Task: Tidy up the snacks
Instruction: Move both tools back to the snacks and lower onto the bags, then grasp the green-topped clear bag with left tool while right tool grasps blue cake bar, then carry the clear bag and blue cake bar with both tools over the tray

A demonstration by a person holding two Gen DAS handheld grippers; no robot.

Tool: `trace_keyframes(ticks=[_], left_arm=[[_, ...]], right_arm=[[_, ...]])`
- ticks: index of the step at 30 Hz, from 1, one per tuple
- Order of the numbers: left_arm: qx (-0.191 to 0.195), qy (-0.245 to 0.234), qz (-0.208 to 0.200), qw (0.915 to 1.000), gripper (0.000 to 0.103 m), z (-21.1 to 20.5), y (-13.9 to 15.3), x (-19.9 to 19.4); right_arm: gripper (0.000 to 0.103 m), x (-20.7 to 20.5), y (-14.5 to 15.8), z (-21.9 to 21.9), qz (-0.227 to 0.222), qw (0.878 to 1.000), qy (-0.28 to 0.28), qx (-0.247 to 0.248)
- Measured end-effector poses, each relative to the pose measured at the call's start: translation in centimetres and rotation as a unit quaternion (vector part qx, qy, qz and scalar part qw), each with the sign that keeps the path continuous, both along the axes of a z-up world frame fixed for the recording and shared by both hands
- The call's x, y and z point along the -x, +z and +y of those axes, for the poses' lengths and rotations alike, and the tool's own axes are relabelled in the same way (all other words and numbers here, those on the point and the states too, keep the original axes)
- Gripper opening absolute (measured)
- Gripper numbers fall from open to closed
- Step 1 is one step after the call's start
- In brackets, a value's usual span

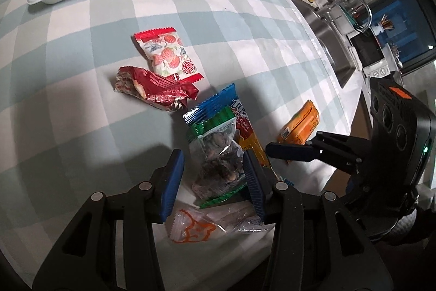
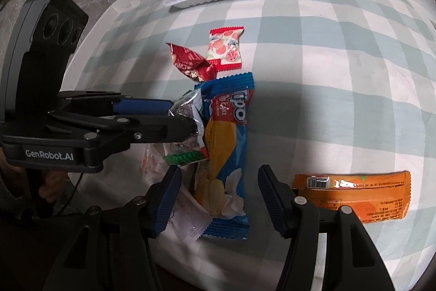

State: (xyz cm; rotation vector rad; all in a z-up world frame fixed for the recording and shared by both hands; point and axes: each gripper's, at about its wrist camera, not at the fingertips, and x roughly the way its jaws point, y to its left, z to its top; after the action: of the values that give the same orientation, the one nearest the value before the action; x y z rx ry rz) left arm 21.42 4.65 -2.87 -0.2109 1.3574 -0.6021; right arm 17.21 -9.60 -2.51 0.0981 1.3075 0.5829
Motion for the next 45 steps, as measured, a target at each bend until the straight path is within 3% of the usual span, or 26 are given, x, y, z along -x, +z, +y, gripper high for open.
trace_keyframes(ticks=[4, 9, 14, 16, 20, 33, 45], left_arm=[[0.005, 0.002, 0.007, 1.0, 0.043, -0.4, -0.4, -0.3], [0.012, 0.008, 0.016, 0.9998, 0.043, -0.5, -1.0, -0.4], [0.027, 0.012, 0.013, 0.9995, 0.04, -0.4, -1.6, -0.4], [0.034, 0.014, 0.012, 0.9992, 0.032, -0.2, -1.6, -0.4], [0.036, 0.017, 0.007, 0.9992, 0.03, 0.2, -1.3, -0.5], [0.055, 0.02, -0.003, 0.9983, 0.029, 2.1, 0.6, -0.6], [0.074, 0.035, -0.025, 0.9963, 0.029, 3.9, 3.3, -1.7]], right_arm=[[0.056, -0.3, -0.5, 0.7, -0.001, 1.0, 0.004, 0.005], [0.041, -0.6, -0.6, 0.8, -0.009, 1.0, 0.009, 0.009], [0.032, -0.6, -0.7, 0.7, -0.021, 1.0, 0.013, 0.009], [0.031, -0.6, -0.8, 0.4, -0.021, 1.0, 0.009, 0.001], [0.03, -0.6, -0.7, -0.5, -0.015, 1.0, -0.006, -0.017], [0.03, -1.2, 1.0, -4.3, 0.002, 0.994, -0.064, -0.085], [0.03, -3.3, 3.0, -5.8, -0.012, 0.99, -0.092, -0.111]])
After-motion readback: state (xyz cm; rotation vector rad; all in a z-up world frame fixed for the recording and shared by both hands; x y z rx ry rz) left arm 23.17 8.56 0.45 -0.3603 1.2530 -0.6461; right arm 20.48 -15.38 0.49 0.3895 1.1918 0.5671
